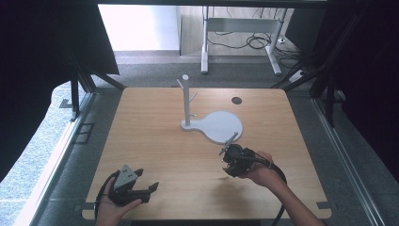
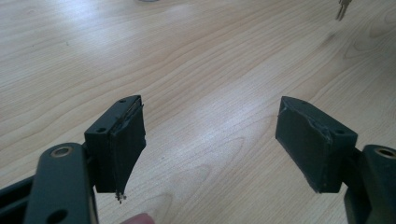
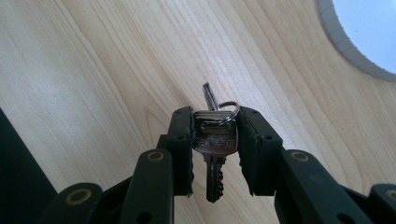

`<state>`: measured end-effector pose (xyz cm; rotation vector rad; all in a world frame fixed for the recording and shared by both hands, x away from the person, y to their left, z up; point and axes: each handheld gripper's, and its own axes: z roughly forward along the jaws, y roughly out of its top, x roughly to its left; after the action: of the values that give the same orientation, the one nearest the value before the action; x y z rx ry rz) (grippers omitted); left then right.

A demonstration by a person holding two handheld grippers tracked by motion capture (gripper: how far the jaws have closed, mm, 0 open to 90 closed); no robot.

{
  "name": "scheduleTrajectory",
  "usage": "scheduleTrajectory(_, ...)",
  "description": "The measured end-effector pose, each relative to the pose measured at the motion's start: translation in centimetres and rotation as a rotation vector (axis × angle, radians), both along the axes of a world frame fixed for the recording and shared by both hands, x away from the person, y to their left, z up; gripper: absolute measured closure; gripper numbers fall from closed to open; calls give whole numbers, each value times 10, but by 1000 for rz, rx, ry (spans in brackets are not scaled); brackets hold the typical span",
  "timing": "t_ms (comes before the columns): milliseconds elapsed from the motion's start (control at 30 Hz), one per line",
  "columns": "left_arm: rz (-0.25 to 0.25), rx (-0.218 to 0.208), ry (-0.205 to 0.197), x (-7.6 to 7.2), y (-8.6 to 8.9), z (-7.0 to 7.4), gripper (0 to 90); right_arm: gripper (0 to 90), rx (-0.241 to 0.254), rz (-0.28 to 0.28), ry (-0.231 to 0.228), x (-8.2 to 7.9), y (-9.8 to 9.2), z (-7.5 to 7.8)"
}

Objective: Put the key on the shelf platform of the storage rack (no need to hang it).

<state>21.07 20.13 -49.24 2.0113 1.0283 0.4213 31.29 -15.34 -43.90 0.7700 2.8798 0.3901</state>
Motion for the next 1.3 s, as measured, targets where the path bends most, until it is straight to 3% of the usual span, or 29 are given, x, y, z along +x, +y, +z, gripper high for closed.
scheduleTrajectory(667,6,-4,-1,0,2,1,243,679,-2,-23,-19,14,1,15)
scheduleTrajectory(1300,6,-6,-2,0,3,2,243,679,-8,-66,-35,39,-3,29)
